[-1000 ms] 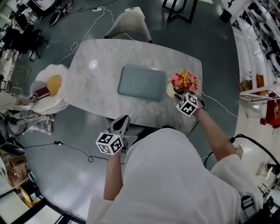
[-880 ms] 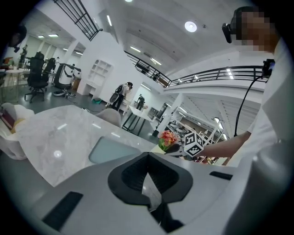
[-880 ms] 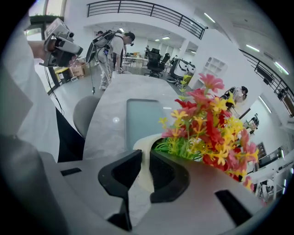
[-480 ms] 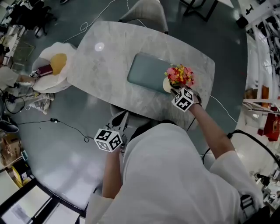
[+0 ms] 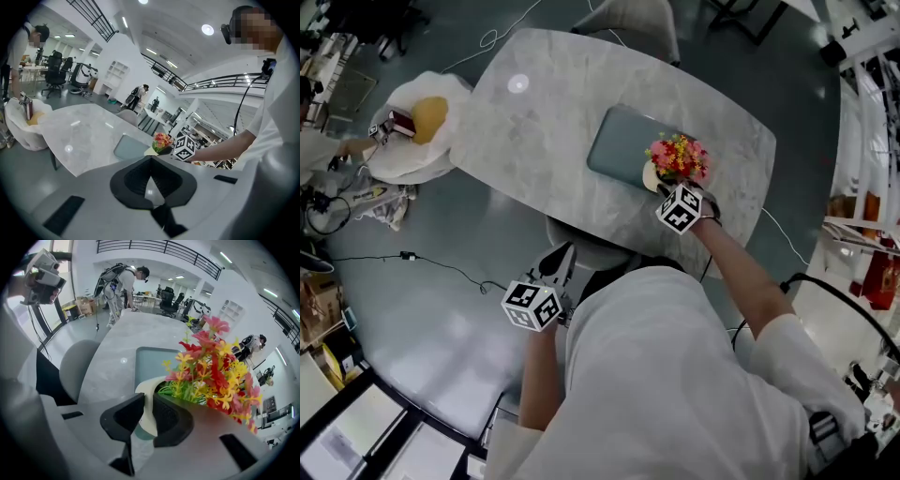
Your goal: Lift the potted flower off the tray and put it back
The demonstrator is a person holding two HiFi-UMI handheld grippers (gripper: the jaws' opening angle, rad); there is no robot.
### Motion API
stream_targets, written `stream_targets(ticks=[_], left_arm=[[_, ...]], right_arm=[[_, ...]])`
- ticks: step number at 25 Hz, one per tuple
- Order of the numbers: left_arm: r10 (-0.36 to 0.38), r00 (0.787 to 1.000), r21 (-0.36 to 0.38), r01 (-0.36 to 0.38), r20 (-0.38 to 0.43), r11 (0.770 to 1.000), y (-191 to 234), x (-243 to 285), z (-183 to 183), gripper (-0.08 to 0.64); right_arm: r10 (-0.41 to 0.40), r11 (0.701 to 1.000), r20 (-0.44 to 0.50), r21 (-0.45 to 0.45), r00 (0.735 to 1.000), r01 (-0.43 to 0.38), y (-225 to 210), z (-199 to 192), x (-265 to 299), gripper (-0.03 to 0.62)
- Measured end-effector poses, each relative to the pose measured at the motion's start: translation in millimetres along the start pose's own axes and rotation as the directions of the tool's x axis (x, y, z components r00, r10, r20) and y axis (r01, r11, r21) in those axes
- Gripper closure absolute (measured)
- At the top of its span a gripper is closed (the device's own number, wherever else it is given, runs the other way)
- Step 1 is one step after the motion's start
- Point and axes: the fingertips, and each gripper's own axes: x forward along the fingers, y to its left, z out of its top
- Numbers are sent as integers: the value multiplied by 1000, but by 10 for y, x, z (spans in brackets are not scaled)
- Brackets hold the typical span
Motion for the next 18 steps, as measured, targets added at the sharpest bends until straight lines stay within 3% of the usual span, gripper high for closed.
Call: stream_targets(ticks=[18], left_arm=[[15, 998, -73, -19, -62, 997, 693, -176, -78, 551]], right_arm=[[-50, 997, -40, 51, 998, 52, 42, 450, 681, 529]])
